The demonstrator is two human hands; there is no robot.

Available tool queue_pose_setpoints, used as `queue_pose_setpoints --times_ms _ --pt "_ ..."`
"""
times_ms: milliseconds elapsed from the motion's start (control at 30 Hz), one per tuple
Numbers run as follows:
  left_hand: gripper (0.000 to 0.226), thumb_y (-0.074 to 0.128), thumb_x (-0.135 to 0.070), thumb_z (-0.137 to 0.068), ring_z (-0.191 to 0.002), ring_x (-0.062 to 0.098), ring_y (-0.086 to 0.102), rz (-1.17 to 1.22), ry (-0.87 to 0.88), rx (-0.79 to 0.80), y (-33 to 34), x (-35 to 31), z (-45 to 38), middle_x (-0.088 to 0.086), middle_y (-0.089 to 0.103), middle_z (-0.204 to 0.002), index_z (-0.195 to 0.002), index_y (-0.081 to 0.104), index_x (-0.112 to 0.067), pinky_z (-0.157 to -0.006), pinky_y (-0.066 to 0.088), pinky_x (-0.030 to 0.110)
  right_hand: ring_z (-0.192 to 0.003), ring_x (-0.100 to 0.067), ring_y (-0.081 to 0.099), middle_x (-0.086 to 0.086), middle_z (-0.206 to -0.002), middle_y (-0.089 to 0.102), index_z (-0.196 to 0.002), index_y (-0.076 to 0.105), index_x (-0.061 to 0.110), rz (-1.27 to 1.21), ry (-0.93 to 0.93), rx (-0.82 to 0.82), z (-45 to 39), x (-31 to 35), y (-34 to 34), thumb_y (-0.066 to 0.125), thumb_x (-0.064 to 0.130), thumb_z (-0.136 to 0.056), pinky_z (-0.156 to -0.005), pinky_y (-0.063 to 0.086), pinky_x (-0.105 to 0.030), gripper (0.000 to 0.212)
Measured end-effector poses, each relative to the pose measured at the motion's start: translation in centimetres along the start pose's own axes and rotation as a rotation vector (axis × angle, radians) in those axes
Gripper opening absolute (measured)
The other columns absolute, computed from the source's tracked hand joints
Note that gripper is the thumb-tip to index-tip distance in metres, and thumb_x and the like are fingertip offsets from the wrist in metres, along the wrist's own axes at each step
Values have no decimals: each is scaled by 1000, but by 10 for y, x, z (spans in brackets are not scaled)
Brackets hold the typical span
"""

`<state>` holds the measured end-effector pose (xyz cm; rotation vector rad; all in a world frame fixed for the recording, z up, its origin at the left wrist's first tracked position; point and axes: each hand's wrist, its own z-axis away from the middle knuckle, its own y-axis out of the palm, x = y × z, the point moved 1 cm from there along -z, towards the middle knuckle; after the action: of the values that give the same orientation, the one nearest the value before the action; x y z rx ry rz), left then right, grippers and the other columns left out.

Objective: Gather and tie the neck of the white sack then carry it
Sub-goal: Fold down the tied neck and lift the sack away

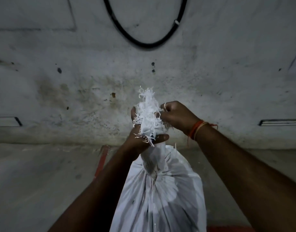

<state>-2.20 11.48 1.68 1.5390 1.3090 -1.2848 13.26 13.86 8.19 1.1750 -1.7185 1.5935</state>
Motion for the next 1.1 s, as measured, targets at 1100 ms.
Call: queue_pose_setpoints --times_ms 1100 --pt "62 89 -11 -57 -113 21 68 -277 -98 65 1 -18 -17 8 73 -119 -117 72 -8 -100 54 40 -106 -8 68 7 -113 73 -118 67 22 -24 -126 -76 29 -40 18 72 21 -85 -91 52 -24 33"
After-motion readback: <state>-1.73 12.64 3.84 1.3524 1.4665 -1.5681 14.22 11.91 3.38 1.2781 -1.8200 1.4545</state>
